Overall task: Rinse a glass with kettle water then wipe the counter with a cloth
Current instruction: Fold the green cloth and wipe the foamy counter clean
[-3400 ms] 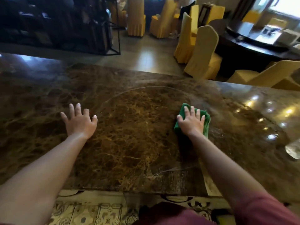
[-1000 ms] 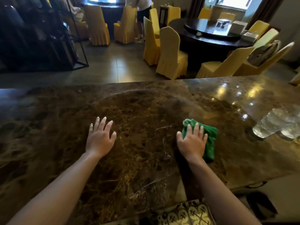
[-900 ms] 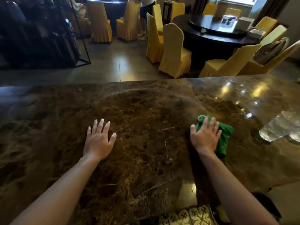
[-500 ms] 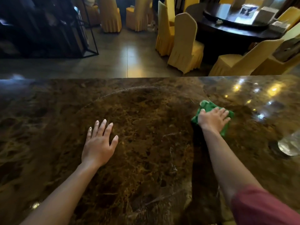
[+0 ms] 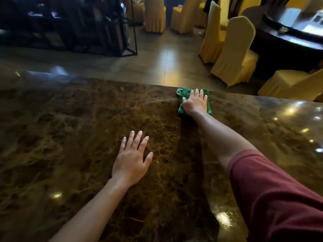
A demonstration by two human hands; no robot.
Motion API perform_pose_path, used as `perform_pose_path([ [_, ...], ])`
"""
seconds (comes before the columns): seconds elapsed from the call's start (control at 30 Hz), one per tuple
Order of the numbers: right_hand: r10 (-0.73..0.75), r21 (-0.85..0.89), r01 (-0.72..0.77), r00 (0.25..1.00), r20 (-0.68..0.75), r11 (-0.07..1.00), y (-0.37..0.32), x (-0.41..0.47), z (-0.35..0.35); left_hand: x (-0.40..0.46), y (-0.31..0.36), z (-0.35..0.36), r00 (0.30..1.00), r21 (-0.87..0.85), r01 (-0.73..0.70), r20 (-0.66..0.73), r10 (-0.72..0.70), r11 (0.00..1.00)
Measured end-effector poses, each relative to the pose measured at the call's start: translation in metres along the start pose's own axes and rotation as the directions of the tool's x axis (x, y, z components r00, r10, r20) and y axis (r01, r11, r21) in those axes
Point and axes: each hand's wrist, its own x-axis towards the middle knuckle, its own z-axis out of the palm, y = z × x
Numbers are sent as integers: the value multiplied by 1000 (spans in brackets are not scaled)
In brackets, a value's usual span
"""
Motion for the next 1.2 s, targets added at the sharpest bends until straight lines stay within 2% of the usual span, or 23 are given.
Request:
perform_pose_path([
  [0.2, -136, -61, 137, 991, 17, 989, -71, 1, 22, -3, 1, 0, 1000, -12, 6, 8, -6, 1000],
  [0.3, -168, -72, 170, 985, 26, 983, -89, -2, 25, 0, 0, -4, 1000, -89, -3, 3, 4, 996],
  [0.37, -190, -69, 193, 981, 48, 979, -97, -7, 27, -6, -2, -11, 997, -207, -50, -64, 37, 977],
  [0.47, -301, -65, 303, 953, 44, 951, -124, -24, 33, -33, -27, -19, 974, -263, -108, -222, 49, 959],
  [0.5, -365, -60, 369, 928, 72, 927, -143, -37, 41, -48, -48, -20, 968, -276, -55, -250, -17, 959],
  [0.57, -488, -62, 493, 869, 75, 868, -176, -65, 54, -65, -89, -28, 943, -270, 146, -254, -217, 952],
  [0.63, -619, -44, 628, 775, 127, 777, -219, -111, 82, -96, -137, -30, 897, -190, 396, -127, -423, 898],
  [0.7, -675, -51, 683, 729, 114, 729, -243, -145, 98, -111, -166, -32, 859, -98, 502, -55, -509, 859],
  [0.77, -694, -46, 701, 712, 111, 712, -254, -157, 103, -118, -175, -32, 856, -80, 507, -68, -512, 858],
  [0.83, -686, -59, 695, 718, 123, 717, -258, -166, 105, -125, -176, -30, 849, -192, 484, -133, -512, 854],
  [0.87, -679, -51, 687, 724, 123, 724, -255, -164, 103, -121, -173, -32, 827, -338, 460, -174, -535, 821],
  [0.93, -672, -56, 681, 731, 119, 730, -260, -183, 109, -129, -180, -44, 773, -652, 381, -163, -613, 655],
  [0.97, -670, -52, 678, 734, 113, 733, -260, -189, 111, -128, -184, -49, 767, -707, 356, -152, -624, 610],
  [1.0, -675, -52, 682, 730, 105, 729, -265, -205, 114, -136, -193, -54, 774, -660, 372, -167, -610, 653],
  [1.07, -690, -50, 698, 715, 117, 715, -269, -232, 121, -145, -213, -54, 786, -419, 472, -199, -586, 776],
  [1.13, -716, -55, 725, 687, 122, 687, -275, -271, 127, -163, -232, -51, 779, -243, 560, -169, -604, 792],
  [1.2, -738, -52, 748, 662, 129, 662, -276, -307, 134, -172, -238, -43, 768, -254, 569, -176, -616, 782],
])
